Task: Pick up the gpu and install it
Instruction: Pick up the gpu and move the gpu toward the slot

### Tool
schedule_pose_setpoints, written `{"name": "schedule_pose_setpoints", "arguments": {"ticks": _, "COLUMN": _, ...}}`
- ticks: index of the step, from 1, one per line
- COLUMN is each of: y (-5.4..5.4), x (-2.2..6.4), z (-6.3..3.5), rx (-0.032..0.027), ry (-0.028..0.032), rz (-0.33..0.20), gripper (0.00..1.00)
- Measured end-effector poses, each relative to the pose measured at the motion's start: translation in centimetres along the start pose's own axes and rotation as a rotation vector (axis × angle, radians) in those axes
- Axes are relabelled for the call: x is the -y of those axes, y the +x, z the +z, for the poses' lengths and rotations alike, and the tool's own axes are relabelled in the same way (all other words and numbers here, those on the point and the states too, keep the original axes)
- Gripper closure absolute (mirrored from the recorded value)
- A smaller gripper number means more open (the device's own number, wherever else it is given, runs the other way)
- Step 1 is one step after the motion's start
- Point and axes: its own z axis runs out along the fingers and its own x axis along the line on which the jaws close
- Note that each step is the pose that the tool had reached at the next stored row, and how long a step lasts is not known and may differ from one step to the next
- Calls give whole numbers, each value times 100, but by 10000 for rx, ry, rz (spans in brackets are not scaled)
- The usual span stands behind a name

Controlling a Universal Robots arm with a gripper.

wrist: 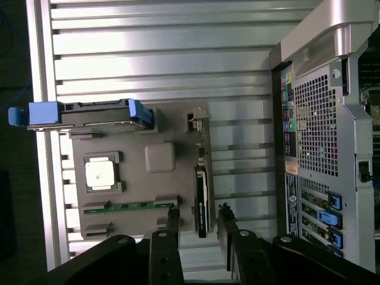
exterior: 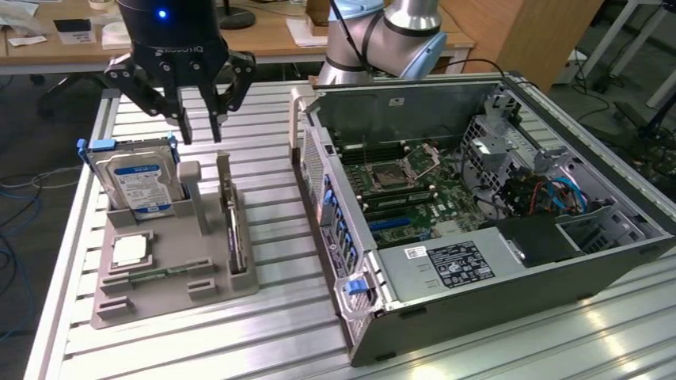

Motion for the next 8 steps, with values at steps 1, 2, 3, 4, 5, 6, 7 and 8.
{"name": "schedule_pose_setpoints", "arguments": {"ticks": 1, "y": 0, "x": 0, "z": 0, "rx": 0, "ry": 0, "rz": 0, "gripper": 59}}
{"name": "schedule_pose_setpoints", "arguments": {"ticks": 2, "y": 0, "x": 0, "z": 0, "rx": 0, "ry": 0, "rz": -6, "gripper": 53}}
{"name": "schedule_pose_setpoints", "arguments": {"ticks": 3, "y": 0, "x": 0, "z": 2, "rx": -3, "ry": -1, "rz": -51, "gripper": 53}}
{"name": "schedule_pose_setpoints", "arguments": {"ticks": 4, "y": 1, "x": 0, "z": 6, "rx": -8, "ry": -3, "rz": -159, "gripper": 47}}
{"name": "schedule_pose_setpoints", "arguments": {"ticks": 5, "y": 1, "x": 0, "z": 14, "rx": -13, "ry": -7, "rz": -284, "gripper": 47}}
{"name": "schedule_pose_setpoints", "arguments": {"ticks": 6, "y": 1, "x": 0, "z": 21, "rx": -20, "ry": -9, "rz": -385, "gripper": 47}}
{"name": "schedule_pose_setpoints", "arguments": {"ticks": 7, "y": 0, "x": 1, "z": 29, "rx": -28, "ry": -8, "rz": -437, "gripper": 47}}
{"name": "schedule_pose_setpoints", "arguments": {"ticks": 8, "y": -2, "x": 1, "z": 39, "rx": -38, "ry": -8, "rz": -478, "gripper": 47}}
